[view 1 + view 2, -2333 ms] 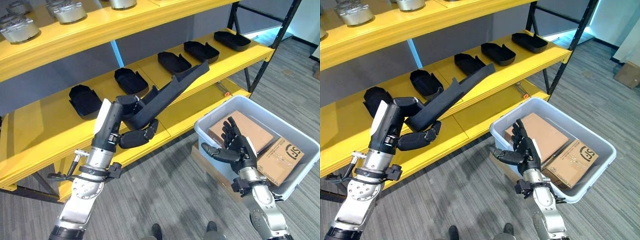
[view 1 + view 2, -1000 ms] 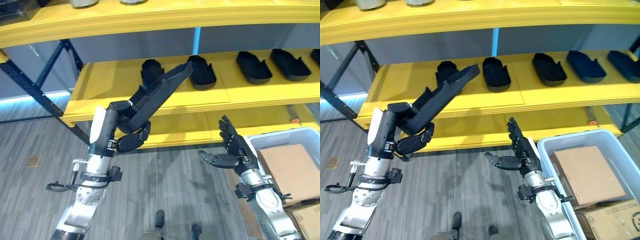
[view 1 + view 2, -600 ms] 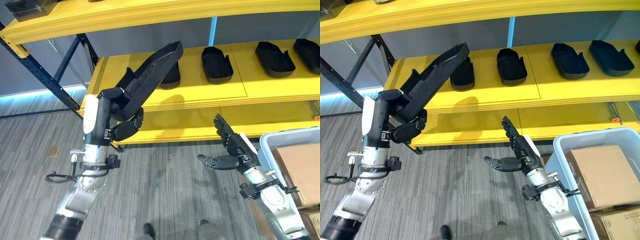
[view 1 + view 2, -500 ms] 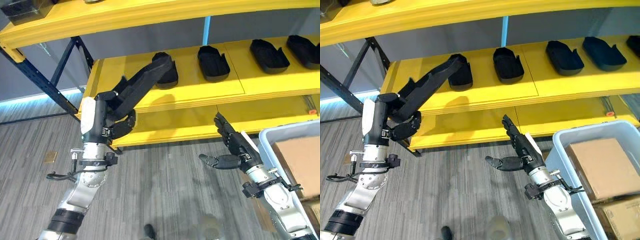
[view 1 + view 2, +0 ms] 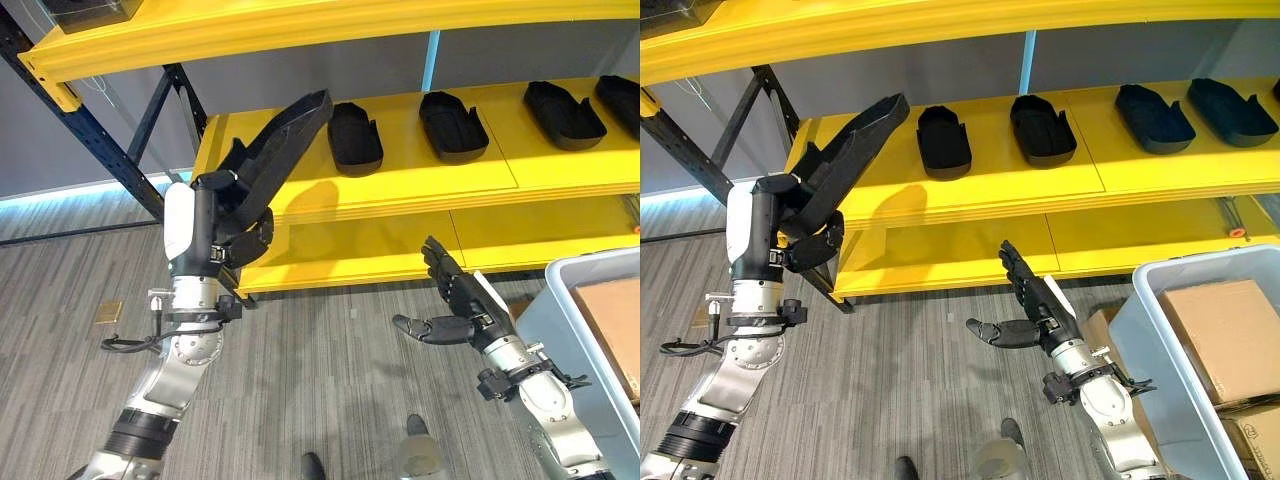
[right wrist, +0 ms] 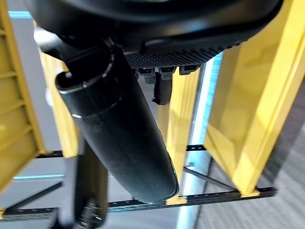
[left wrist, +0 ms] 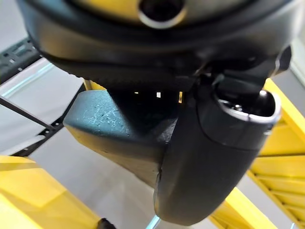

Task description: Move parts from the plastic box to the shelf.

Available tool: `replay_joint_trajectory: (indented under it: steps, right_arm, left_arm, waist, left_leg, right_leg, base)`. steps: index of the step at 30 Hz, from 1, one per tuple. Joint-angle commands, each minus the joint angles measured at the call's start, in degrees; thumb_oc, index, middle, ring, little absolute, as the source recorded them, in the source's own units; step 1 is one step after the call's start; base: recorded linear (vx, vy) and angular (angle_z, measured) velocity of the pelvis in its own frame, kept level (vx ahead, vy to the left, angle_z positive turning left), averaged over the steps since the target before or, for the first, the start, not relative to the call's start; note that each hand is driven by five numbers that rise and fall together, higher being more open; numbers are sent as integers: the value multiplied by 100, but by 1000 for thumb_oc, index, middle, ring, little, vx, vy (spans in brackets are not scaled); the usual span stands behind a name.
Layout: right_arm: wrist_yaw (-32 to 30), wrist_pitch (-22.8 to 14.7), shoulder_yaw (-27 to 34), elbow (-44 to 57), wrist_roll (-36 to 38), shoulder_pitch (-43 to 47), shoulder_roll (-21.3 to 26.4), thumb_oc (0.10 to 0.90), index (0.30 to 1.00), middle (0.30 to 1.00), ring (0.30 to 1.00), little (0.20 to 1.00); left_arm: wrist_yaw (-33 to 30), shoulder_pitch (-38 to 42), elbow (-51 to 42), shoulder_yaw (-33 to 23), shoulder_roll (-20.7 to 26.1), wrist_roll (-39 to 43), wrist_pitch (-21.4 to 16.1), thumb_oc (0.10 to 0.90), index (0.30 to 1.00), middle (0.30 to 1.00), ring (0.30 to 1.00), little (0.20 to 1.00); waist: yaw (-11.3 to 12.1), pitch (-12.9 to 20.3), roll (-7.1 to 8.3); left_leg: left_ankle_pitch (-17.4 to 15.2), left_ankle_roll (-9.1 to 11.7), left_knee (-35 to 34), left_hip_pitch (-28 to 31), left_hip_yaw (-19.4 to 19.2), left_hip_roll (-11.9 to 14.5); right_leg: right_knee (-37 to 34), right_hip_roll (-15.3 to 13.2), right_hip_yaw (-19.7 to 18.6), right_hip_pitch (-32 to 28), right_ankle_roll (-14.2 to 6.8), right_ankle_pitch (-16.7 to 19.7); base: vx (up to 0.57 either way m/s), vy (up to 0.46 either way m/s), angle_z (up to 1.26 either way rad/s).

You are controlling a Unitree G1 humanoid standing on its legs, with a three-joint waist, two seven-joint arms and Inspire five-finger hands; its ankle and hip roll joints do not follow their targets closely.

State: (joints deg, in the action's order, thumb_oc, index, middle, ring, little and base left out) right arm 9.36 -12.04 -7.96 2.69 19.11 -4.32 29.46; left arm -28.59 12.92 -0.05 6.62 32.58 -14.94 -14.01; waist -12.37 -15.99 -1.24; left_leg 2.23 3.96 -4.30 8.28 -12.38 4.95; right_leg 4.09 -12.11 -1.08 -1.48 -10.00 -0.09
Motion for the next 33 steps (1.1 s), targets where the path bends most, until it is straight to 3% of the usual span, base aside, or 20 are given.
replay_joint_trajectory:
  steps: [1,6,10,19,20,25,33]
  right_arm:
    - [-91,-383,-176,663,-29,439,94,900,1000,1000,1000,1000]
    - [-276,-243,-283,613,194,508,-33,900,1000,1000,1000,1000]
    - [27,-141,-154,684,521,367,-92,900,1000,1000,1000,1000]
    - [239,-259,11,690,734,118,-176,900,1000,1000,1000,1000]
    - [1033,-43,333,212,1694,-121,-198,900,1000,1000,1000,1000]
    - [868,82,99,117,1503,116,-287,900,1000,1000,1000,1000]
    - [1025,262,64,230,1345,108,-239,900,1000,1000,1000,1000]
  left_arm:
    - [-235,848,-151,-291,186,-82,-112,400,300,300,300,300]
    - [-108,1138,213,-37,248,24,-79,400,300,300,300,300]
    - [-77,994,195,-103,231,22,-111,400,300,300,300,300]
    - [-93,741,172,-220,163,0,-147,400,300,300,300,300]
    - [510,728,427,-136,111,301,-548,400,300,300,300,300]
    - [444,596,330,-199,50,235,-404,400,300,300,300,300]
    - [382,210,102,-390,-63,260,-327,400,300,300,300,300]
  waist:
    - [91,794,94]
    - [100,819,157]
    - [45,802,147]
    - [-33,816,129]
    - [16,840,110]
    - [119,939,112]
    - [163,1004,159]
  left_leg:
    - [-478,-44,332,-255,71,451]
    - [-515,-70,300,-247,-78,448]
    - [-529,-53,301,-191,-140,475]
    - [-540,-40,283,-74,-158,495]
    - [-154,0,77,-458,108,464]
    - [-247,-24,-70,-250,-73,388]
    - [-338,-29,-70,-85,-202,366]
  right_leg:
    - [199,-225,266,-45,-43,-282]
    - [-43,-237,246,-85,-104,-151]
    - [-85,-210,213,-103,-107,-142]
    - [-141,-138,153,-198,-51,-160]
    - [131,385,534,9,357,-373]
    - [-331,270,752,-141,253,-123]
    - [-769,230,767,-343,201,113]
  base:
    - [108,-61,-4]
    - [55,-73,-6]
    - [23,-45,-10]
    - [16,-22,-6]
    - [3,47,1]
    - [-10,47,6]
    - [34,27,-1]
